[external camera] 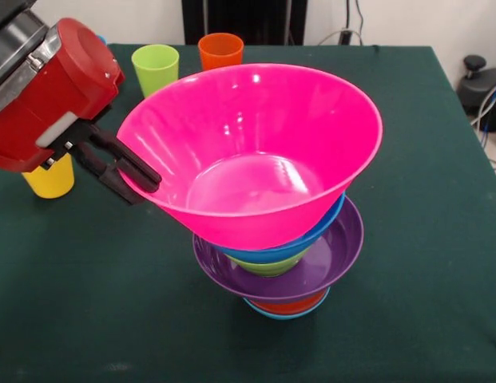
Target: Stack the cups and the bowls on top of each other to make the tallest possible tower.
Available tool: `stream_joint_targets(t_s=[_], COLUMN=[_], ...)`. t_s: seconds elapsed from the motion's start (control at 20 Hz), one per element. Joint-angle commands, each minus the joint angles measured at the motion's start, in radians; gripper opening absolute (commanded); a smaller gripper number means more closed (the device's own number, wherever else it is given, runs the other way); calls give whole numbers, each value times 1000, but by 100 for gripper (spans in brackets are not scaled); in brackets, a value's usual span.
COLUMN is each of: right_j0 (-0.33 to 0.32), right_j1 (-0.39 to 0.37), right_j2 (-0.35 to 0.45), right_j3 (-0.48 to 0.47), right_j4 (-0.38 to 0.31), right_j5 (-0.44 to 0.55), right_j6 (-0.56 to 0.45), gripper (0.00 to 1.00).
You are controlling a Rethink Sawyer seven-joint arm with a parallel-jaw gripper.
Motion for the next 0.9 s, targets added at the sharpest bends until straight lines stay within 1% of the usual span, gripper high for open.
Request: stream_joint_targets(t_s=[0.05, 0.4, 0.9], right_j0=[33, 7, -13], right_j1=[-6, -26, -51], right_j2=[-85, -104, -125], right_j3=[-8, 108, 218], right_j4=[-33, -5, 18], right_j5=[29, -64, -153], right_j6=[-297, -240, -189], gripper=[0, 0, 0])
